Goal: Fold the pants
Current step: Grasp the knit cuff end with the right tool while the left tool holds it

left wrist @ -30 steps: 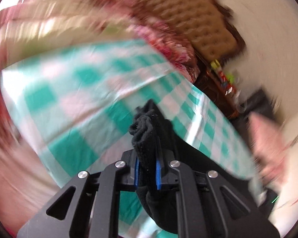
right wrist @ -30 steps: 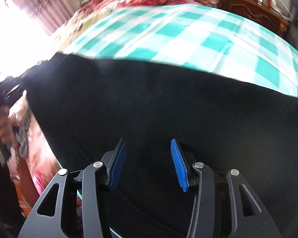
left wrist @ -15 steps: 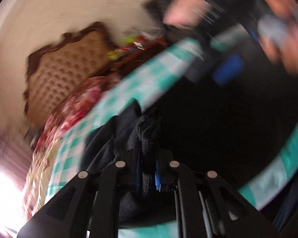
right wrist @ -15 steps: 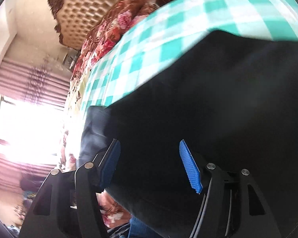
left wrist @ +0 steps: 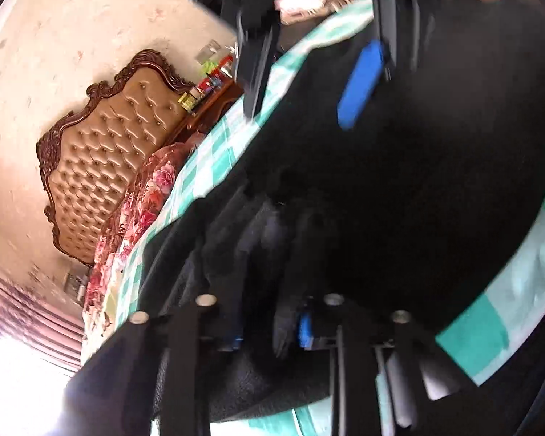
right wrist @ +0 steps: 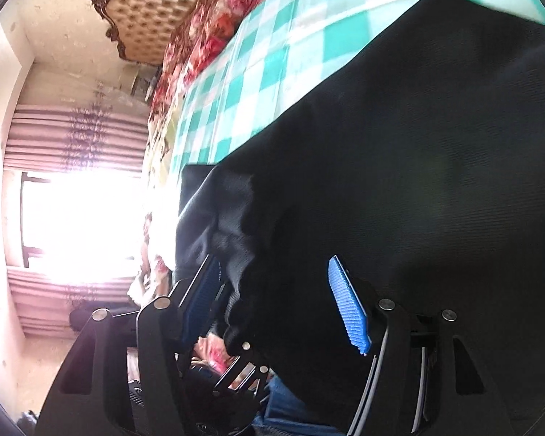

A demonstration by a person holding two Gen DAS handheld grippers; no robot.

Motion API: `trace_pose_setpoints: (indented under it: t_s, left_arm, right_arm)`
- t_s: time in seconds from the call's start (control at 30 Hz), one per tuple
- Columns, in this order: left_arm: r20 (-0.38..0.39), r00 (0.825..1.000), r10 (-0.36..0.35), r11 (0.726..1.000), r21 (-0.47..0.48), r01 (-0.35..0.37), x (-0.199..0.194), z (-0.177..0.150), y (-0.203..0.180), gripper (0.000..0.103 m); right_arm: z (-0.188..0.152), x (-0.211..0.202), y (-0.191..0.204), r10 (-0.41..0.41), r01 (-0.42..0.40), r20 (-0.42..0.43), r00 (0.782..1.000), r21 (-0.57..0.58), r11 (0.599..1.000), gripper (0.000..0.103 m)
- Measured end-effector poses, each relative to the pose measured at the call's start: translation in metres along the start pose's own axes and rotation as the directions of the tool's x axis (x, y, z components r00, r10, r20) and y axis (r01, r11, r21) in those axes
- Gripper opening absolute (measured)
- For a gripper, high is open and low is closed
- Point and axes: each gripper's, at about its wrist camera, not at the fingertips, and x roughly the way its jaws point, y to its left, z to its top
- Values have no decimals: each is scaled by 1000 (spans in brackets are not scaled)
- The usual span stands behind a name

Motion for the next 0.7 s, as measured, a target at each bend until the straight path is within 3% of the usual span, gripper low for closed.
trace_pose_setpoints:
  t_s: [0.2, 0.33, 0.4, 0.43, 0.47, 0.6, 0.7]
  left_arm:
    - [51, 999, -17, 991, -131, 23, -18, 1, 26, 15]
    - [63, 998, -8, 991, -135, 16, -25, 2, 27, 15]
    - [64, 998, 3, 992, -126, 5, -25, 3, 25, 15]
    - [65, 998, 16, 994, -113, -9, -27, 4, 23, 15]
    - [70, 997, 38, 994, -102, -31, -28, 6, 21, 15]
    - [138, 987, 79, 994, -90, -67, -43, 22, 19, 14]
    - [214, 975, 56, 997, -71, -41, -54, 42, 1, 14]
  right_arm:
    - [15, 31, 11, 83, -80, -89, 993, 41, 996, 74]
    - [28, 57, 24, 89, -84, -120, 989, 47, 995, 74]
    - [34, 69, 33, 77, -74, -137, 988, 28, 997, 62]
    - [37, 72, 37, 45, -46, -137, 989, -4, 999, 34]
    - [40, 71, 41, 1, -5, -126, 992, -30, 1000, 19]
    - [38, 34, 62, -6, 0, -41, 999, -157, 988, 16]
    - [30, -10, 59, -30, 40, 55, 998, -193, 980, 15]
